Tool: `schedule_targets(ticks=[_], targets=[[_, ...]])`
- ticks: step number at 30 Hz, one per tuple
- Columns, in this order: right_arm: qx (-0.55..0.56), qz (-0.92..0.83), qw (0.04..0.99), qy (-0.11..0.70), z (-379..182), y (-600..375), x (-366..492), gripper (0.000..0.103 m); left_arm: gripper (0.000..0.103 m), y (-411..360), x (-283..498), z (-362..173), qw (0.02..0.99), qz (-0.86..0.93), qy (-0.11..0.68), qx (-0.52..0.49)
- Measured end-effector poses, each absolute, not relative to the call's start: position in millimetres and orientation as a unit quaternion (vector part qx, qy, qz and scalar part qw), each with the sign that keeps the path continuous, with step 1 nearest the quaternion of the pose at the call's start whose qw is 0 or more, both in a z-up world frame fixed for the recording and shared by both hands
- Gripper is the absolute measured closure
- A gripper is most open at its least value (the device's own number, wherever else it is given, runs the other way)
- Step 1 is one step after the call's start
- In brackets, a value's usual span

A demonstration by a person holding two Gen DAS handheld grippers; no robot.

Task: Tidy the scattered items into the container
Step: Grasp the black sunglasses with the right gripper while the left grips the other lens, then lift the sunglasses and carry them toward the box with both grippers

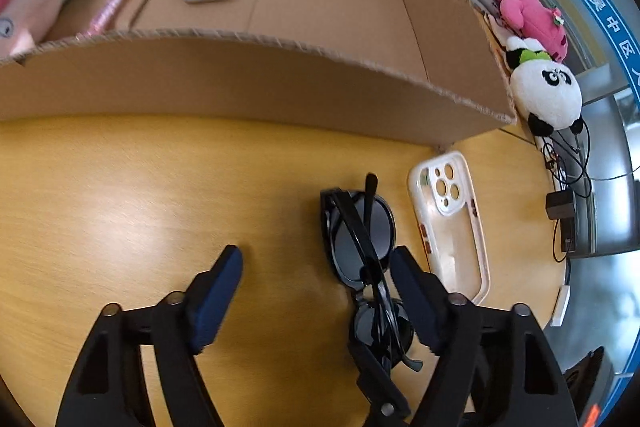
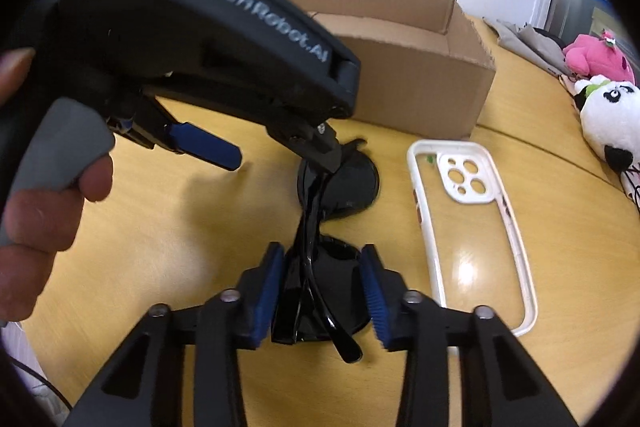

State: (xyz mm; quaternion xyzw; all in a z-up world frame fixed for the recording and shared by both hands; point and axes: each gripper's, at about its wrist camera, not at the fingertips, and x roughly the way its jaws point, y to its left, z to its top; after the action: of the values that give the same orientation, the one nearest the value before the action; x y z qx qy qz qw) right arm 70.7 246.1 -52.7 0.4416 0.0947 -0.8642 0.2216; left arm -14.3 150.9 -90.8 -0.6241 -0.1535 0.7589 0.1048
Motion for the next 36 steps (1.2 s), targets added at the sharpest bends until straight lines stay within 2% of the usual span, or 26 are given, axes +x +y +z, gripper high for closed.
schedule_targets(ticks=[3,5,12,14,16,36], targets=[[0.438,-0.863,0.228,0.105,-52.4,243.2,76.3,0.082,0.029,153.6,-13.4,-91.0,0.105,0.757,-0.155,-0.626],[0.435,-0.863,0.228,0.117,-50.8,239.5,79.2,0.084,0.040,154.2,-12.2,-91.2,0.106,0.754,-0.159,-0.628],[0.436,-0.859,0.239,0.126,-47.4,231.3,84.5,0.090,0.072,158.3,-7.2,-94.4,0.122,0.738,-0.164,-0.643],[0.435,-0.857,0.244,0.126,-46.2,228.8,87.1,0.091,0.084,158.4,-5.9,-93.7,0.128,0.736,-0.168,-0.643],[0.432,-0.858,0.245,0.133,-45.0,225.5,90.1,0.091,0.089,159.1,-4.9,-92.0,0.130,0.738,-0.164,-0.642],[0.398,-0.866,0.255,0.161,-2.1,190.3,88.6,0.091,0.090,129.1,-12.4,-43.5,0.126,0.769,-0.167,-0.604]])
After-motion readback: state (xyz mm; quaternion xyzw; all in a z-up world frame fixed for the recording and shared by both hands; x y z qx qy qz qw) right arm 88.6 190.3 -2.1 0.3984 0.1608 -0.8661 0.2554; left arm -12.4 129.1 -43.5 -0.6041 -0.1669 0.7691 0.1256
